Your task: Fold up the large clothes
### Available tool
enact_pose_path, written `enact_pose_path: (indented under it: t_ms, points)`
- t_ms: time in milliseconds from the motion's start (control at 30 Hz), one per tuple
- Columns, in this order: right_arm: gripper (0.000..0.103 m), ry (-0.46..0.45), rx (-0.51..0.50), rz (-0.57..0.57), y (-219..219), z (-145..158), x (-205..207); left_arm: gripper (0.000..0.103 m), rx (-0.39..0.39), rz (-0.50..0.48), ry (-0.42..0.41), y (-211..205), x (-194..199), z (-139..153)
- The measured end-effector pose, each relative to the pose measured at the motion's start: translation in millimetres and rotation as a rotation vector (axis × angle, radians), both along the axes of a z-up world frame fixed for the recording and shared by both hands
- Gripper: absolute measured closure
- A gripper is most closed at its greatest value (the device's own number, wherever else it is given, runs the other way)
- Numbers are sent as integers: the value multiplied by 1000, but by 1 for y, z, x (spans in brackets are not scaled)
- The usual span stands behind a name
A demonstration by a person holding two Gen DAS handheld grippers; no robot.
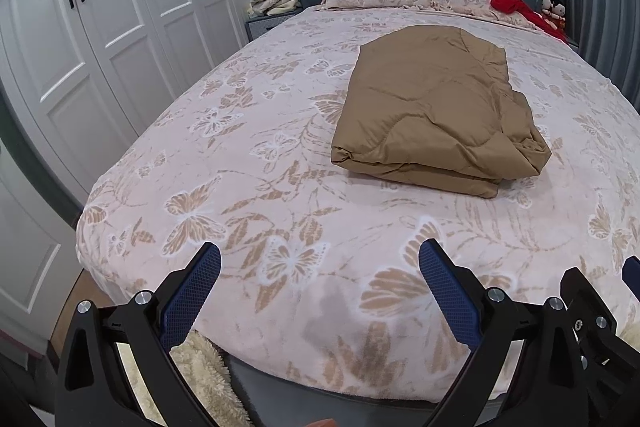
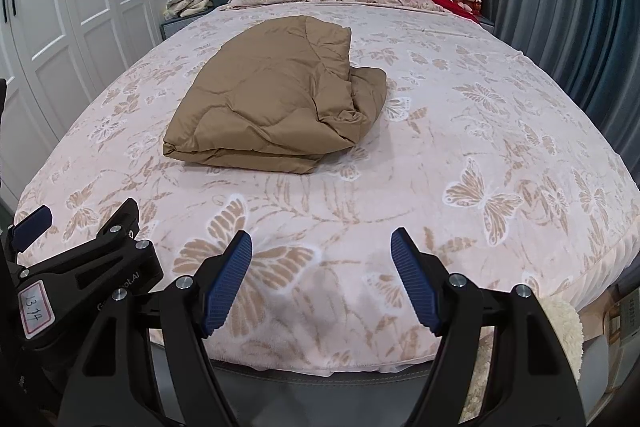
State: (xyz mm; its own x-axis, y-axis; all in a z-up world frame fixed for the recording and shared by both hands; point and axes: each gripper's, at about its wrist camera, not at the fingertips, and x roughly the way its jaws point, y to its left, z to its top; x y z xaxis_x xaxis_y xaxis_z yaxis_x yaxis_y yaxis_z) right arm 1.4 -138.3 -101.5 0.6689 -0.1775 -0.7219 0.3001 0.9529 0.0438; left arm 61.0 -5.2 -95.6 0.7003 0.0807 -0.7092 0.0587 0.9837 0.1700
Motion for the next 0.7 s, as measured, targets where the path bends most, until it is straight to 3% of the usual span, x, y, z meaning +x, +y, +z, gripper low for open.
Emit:
enact_pose_path:
  t_ms: [700]
  points:
    - [34, 2, 1, -4, 0, -1, -1, 8, -1, -3, 9, -1, 0, 0]
